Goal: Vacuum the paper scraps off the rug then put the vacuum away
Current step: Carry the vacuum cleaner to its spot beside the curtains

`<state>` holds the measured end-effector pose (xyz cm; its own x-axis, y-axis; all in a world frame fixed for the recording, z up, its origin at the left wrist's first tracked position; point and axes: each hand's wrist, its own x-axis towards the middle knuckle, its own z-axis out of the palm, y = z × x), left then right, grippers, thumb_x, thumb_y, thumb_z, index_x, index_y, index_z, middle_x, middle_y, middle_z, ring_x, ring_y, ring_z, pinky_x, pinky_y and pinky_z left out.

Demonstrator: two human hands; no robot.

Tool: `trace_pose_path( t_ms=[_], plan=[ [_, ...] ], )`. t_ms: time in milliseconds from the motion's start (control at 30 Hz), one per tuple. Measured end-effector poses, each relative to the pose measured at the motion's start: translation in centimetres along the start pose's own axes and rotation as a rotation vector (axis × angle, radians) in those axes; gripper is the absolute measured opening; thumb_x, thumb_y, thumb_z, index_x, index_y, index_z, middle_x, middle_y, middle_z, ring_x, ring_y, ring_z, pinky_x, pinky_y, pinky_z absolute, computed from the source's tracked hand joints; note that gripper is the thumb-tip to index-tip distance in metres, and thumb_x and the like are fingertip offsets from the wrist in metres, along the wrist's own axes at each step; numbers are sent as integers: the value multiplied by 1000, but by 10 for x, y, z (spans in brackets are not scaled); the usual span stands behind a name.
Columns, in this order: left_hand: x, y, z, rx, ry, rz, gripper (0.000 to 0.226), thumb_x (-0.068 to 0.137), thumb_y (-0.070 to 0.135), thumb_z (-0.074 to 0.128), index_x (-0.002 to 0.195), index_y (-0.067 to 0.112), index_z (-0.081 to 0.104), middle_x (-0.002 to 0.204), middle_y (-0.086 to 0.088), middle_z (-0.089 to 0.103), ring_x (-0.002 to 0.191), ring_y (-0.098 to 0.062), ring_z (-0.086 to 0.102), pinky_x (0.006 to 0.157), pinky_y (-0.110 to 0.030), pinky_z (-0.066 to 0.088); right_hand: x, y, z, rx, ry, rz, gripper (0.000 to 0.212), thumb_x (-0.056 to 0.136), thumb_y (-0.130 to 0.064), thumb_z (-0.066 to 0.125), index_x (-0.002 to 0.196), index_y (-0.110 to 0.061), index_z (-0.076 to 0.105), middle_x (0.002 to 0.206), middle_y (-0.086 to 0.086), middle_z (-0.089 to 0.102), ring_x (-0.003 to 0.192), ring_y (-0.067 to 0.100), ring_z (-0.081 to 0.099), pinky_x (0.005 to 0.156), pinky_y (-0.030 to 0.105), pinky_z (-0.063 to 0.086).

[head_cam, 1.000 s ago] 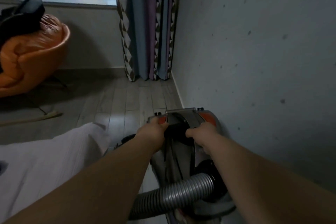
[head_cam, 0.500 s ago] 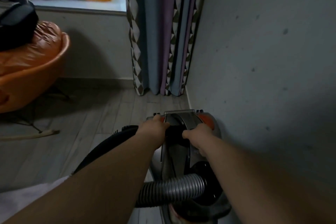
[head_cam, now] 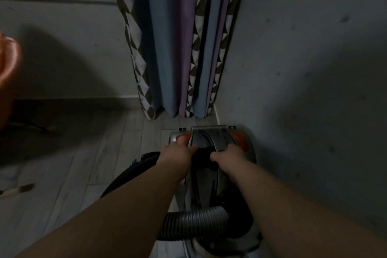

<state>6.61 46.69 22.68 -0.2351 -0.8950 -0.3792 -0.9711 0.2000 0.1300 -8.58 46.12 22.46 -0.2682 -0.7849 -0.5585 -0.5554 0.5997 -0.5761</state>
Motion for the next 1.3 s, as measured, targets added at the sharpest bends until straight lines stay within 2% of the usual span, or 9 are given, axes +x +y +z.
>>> trace_pose_path(
  t_ms=[100, 267, 400, 533, 767, 933, 1033, 1133, 1300],
  plan=[
    [55, -13, 0, -34, -31, -29, 57, 91, 19, 54, 142, 30, 33, 141, -12, 29, 125, -34, 40, 105, -41, 36, 56, -19, 5, 31, -37, 17, 74, 80, -28, 71, 143, -3, 41, 135, 19, 52, 117, 36, 55, 95, 39, 50],
    [133, -27, 8, -27, -65, -91, 57, 91, 23, 54, 142, 31, 31, 137, -10, 32, 119, -32, 43, 102, -42, 39, 146, -39, 20, 8, -98, 16, 79, 76, -29, 73, 144, -4, 40, 136, 19, 52, 115, 37, 56, 94, 43, 51],
    [190, -38, 22, -61, -103, -136, 55, 90, 25, 53, 140, 33, 33, 133, -9, 34, 117, -31, 44, 99, -42, 40, 208, -47, 35, -51, -160, 44, 84, 73, -34, 72, 146, -8, 39, 143, 16, 47, 123, 37, 52, 98, 43, 49],
    [241, -48, 42, -53, -146, -157, 57, 92, 24, 51, 144, 34, 29, 136, -11, 31, 118, -33, 43, 100, -41, 37, 265, -43, 55, -48, -186, 50, 84, 57, -40, 69, 133, -11, 53, 127, 16, 59, 108, 37, 60, 90, 45, 54],
    [329, -74, 94, -83, -183, -160, 59, 93, 22, 49, 145, 37, 24, 140, -11, 30, 121, -33, 41, 99, -41, 35, 361, -34, 93, 18, -157, 64, 75, 68, -29, 77, 136, -7, 52, 128, 17, 59, 111, 36, 59, 91, 42, 53],
    [382, -91, 131, -79, -215, -131, 59, 94, 24, 47, 146, 37, 22, 142, -14, 27, 121, -35, 41, 99, -44, 34, 425, -12, 131, 64, -161, 85, 62, 69, -26, 78, 124, -4, 59, 117, 18, 63, 105, 37, 61, 91, 48, 53],
    [415, -94, 160, -104, -207, -78, 52, 96, 27, 42, 146, 34, 27, 142, -14, 30, 121, -37, 41, 100, -45, 32, 460, 3, 149, 105, -152, 111, 64, 64, -26, 78, 122, -4, 61, 114, 22, 64, 102, 39, 62, 90, 51, 53],
    [442, -94, 182, -136, -238, -89, 47, 98, 27, 39, 144, 29, 32, 142, -13, 31, 124, -38, 39, 101, -47, 31, 482, 8, 161, 66, -165, 111, 59, 75, -18, 78, 128, -1, 56, 119, 22, 61, 106, 39, 60, 92, 50, 52],
    [474, -100, 203, -128, -299, -52, 53, 98, 28, 40, 148, 29, 24, 147, -13, 24, 127, -38, 36, 102, -48, 32, 514, 13, 169, 52, -212, 145, 66, 83, -19, 74, 140, -3, 45, 135, 18, 51, 120, 37, 51, 102, 45, 45]
  ],
)
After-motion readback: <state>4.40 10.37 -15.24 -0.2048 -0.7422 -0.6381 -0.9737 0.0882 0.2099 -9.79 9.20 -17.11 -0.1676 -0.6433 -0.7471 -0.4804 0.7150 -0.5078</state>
